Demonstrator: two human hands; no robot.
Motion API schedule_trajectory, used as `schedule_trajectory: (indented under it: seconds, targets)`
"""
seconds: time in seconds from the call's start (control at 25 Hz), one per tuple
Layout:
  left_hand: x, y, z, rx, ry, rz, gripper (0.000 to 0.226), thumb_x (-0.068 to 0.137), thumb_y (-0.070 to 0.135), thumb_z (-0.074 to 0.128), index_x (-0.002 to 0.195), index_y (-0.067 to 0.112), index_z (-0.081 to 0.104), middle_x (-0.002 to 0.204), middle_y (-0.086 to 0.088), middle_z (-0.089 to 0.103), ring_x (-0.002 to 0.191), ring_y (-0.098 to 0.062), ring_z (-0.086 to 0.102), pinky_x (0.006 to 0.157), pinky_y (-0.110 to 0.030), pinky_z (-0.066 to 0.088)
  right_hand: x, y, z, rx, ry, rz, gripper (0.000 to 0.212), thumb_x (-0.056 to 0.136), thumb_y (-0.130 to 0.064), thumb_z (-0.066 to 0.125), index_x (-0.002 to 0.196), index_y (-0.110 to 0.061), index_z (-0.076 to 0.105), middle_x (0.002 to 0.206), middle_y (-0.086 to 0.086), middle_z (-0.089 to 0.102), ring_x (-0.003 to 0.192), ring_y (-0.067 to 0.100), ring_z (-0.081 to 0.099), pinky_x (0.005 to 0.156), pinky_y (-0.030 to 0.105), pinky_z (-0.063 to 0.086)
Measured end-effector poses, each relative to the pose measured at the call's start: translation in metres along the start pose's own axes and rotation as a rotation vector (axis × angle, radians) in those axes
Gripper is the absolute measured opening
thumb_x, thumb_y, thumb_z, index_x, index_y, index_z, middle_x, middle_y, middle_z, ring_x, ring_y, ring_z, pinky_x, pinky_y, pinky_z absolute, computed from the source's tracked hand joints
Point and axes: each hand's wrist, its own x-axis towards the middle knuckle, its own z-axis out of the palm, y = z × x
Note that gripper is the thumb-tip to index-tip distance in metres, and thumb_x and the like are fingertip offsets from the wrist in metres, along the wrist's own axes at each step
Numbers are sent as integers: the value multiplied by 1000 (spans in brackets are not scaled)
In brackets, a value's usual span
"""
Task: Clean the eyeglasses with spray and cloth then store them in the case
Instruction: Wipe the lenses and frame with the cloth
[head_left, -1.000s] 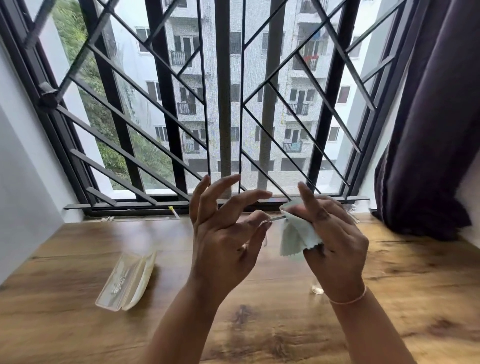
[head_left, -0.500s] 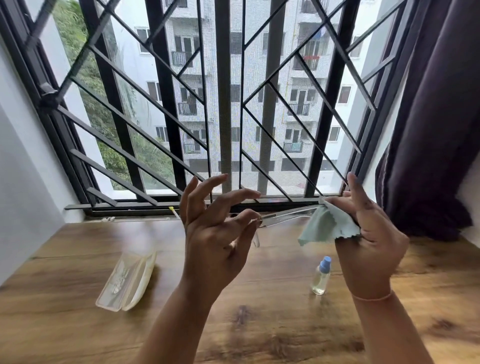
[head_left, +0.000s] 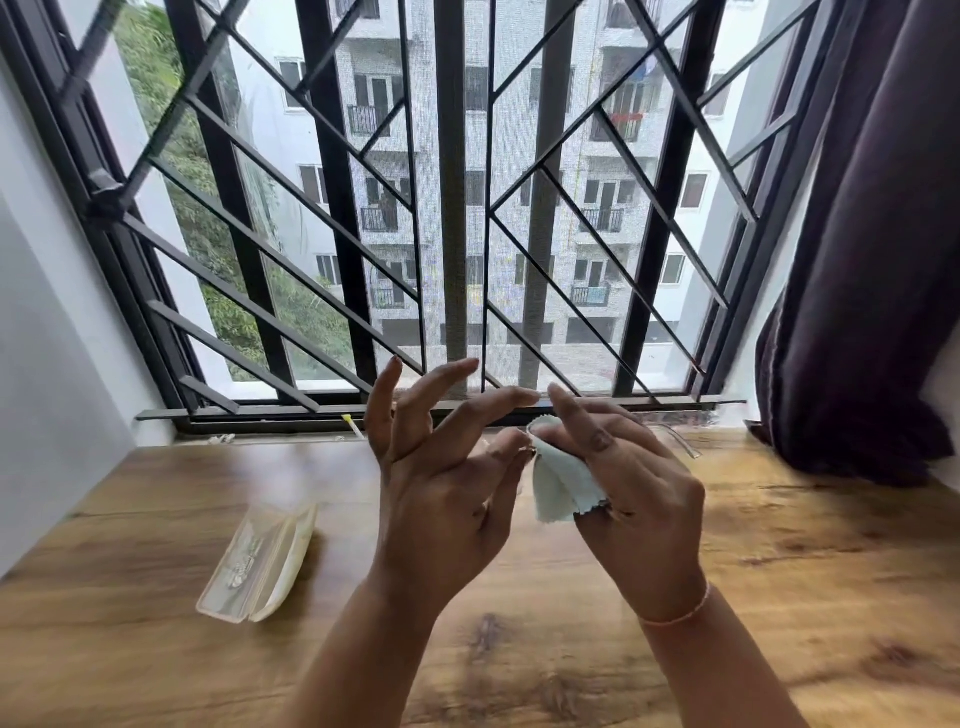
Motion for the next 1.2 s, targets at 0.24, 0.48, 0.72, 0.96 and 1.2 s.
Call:
schedule_trajectory:
  seconds: [0.24,0.48,0.72,0.96,1.2]
  targets:
    - [-1,-4,-2,-4,31,-21,13,77,12,70,65,15,73,108,11,65,122,-19,43,107,-54,19,-7,16,-20,-75,99,105,38,72,9,71,109,10,61,92,-3,67,87,19,65,84,42,53]
    - [1,-4,-3,-14,57,-37,12,75,10,71,65,15,73,106,12,64,121,-18,43,104,-57,21,-8,25,-35,-133,176,172,30,74,5,69,104,9,64,99,-10,63,82,25,67,77,49,54]
    - [1,1,1,-22,23,-6,13,77,11,69,65,14,74,107,10,67,120,-21,46,107,-53,19,-8,5,-11,-9,84,81,40,69,9,73,108,10,61,95,-4,66,90,21,66,82,46,54]
    - [0,5,1,-35,21,0,20,82,13,63,66,16,74,108,11,67,121,-19,45,107,-52,19,-8,-4,-1,37,47,13,46,67,9,74,110,10,58,91,0,68,90,20,65,83,46,54]
    - [-1,-1,-2,-17,48,-16,10,75,10,71,66,15,74,105,11,67,120,-19,44,105,-55,21,-6,9,-19,-67,126,86,40,71,11,70,109,7,60,95,-5,65,89,20,66,81,45,55]
